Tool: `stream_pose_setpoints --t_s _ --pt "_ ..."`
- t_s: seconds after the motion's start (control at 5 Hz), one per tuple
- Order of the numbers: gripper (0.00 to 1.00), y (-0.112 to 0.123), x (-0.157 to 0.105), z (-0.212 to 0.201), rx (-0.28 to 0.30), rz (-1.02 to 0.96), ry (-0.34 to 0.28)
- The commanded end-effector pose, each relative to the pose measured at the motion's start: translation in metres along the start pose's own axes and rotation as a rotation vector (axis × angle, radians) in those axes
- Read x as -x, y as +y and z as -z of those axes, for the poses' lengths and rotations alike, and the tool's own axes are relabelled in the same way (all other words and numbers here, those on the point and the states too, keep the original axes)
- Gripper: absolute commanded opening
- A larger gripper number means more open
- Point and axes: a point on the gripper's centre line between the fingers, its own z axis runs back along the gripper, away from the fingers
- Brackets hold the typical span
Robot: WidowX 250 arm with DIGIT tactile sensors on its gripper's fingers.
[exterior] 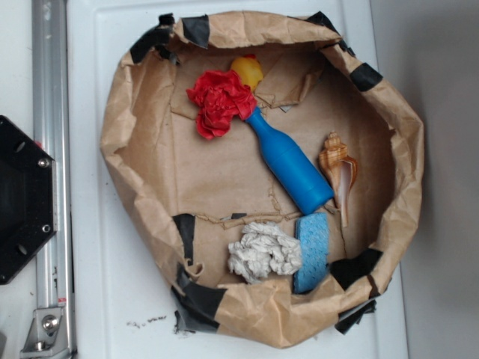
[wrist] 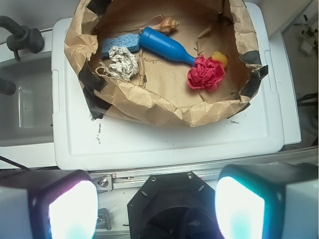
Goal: Grab the blue sponge.
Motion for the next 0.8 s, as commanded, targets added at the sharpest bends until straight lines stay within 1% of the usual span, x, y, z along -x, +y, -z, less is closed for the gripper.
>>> stream_pose_setpoints --t_s 0.0,0.2,0.4,0.6 --pt "1.0 0.0 0.0 0.0 0.0 0.0 0.0" --pt "1.0 0.008 -0.044 0.022 0.003 -0.178 0.06" --pt "1.0 0.008 -0.086 0.044 0.043 -0.385 0.107" --pt "1.0 0.009 -0.113 0.065 0.074 -0.473 0.018"
